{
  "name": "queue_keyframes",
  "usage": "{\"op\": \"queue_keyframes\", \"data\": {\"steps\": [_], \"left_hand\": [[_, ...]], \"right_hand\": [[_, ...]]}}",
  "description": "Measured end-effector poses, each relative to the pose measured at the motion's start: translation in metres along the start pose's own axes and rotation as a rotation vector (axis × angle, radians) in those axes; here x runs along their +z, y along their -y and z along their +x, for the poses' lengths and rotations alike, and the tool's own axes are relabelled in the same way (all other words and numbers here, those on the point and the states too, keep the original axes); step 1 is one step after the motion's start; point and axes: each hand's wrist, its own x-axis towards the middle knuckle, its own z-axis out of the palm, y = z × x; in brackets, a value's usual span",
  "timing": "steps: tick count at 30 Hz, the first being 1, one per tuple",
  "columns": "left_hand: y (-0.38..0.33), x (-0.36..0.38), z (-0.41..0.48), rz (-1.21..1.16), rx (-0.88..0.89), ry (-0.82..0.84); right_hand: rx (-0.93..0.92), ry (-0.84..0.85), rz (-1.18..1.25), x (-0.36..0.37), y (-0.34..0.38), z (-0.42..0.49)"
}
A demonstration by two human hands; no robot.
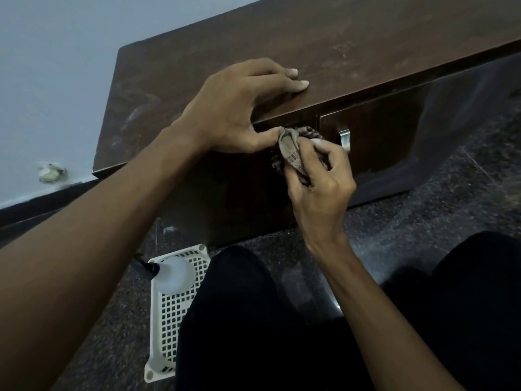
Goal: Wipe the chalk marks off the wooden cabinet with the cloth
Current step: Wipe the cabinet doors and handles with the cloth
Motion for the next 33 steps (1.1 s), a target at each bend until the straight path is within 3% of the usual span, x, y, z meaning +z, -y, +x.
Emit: {"op": "queue_keyframes", "data": {"steps": [16, 23, 33], "left_hand": [[-0.002, 0.001, -0.001, 0.001, -0.015, -0.032], [-0.004, 0.002, -0.002, 0.011, -0.012, -0.029], [-0.002, -0.001, -0.001, 0.001, -0.015, -0.018]], "right_hand": [[0.097, 0.058, 0.060, 0.000, -0.011, -0.030], [0.316, -0.009, 0.201, 0.000, 0.012, -0.004], [0.182, 0.009, 0.126, 0.003, -0.006, -0.022]]}}
